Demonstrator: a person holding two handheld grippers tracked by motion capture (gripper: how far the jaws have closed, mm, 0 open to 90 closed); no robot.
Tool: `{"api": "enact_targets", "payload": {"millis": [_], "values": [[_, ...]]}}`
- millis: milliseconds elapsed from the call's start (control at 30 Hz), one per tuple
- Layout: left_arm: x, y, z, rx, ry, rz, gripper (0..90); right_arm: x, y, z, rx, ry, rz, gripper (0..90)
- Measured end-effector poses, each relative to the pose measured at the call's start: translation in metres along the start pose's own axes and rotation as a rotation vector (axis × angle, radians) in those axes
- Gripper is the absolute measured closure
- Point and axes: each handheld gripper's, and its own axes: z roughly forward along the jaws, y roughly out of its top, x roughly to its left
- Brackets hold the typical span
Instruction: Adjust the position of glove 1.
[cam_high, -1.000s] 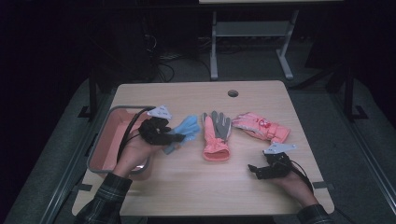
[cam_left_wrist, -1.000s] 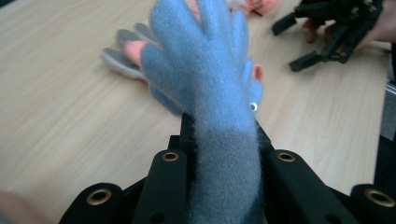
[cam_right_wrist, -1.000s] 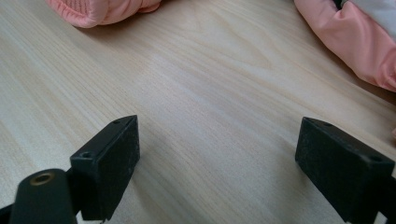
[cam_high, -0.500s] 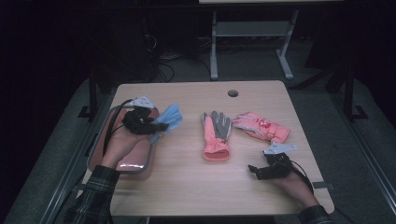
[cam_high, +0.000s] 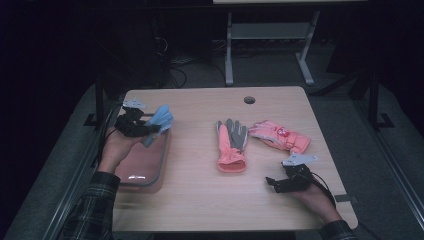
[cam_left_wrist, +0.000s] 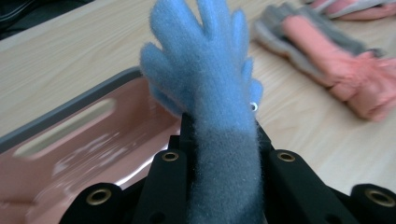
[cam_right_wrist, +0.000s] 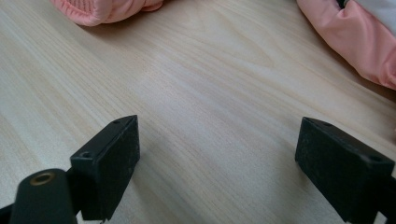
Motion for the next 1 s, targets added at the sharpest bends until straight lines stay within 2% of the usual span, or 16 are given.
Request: {"api": "enact_targets", "payload": {"millis": [67,200,267,367,500,600,667,767,800,833,867,900,1000], "values": [[0.006,-0.005,0.003,0.019,0.019,-0.010,74.9,0.000,0.000,0.000,0.000,0.000,0.001,13.3],[0.015,-0.017,0.016,0.061,0.028,-0.044,74.7,0.000,0.000,0.000,0.000,0.000,0.001,13.2],[0.018,-0.021,0.023,0.086,0.039,-0.045,74.6,0.000,0.000,0.000,0.000,0.000,0.000,13.3],[0.024,-0.028,0.033,0.113,0.037,-0.062,74.6,0.000,0.000,0.000,-0.001,0.000,-0.001,13.2],[0.027,-0.036,0.047,0.153,0.041,-0.062,74.3,0.000,0.000,0.000,-0.002,-0.001,-0.003,13.2],[0.029,-0.040,0.055,0.161,0.019,-0.081,73.3,0.000,0.000,0.000,-0.002,-0.001,-0.004,13.3],[0.030,-0.044,0.061,0.182,0.029,-0.072,72.1,0.000,0.000,0.000,-0.003,-0.001,-0.004,13.3],[0.031,-0.046,0.064,0.194,0.022,-0.084,66.8,0.000,0.000,0.000,-0.002,-0.001,-0.004,13.3],[0.031,-0.047,0.065,0.203,0.017,-0.093,61.5,0.000,0.000,0.000,-0.002,-0.001,-0.004,13.3],[0.033,-0.048,0.065,0.205,0.008,-0.105,50.8,0.000,0.000,0.000,-0.002,-0.001,-0.004,13.3],[0.033,-0.048,0.065,0.205,0.008,-0.105,46.9,0.000,0.000,0.000,-0.003,-0.001,-0.004,13.3],[0.035,-0.048,0.063,0.188,-0.008,-0.127,42.5,0.000,0.000,0.000,-0.003,-0.001,-0.005,13.4],[0.036,-0.048,0.059,0.175,-0.003,-0.133,31.1,0.000,0.000,0.000,-0.003,-0.001,-0.005,13.3]]}}
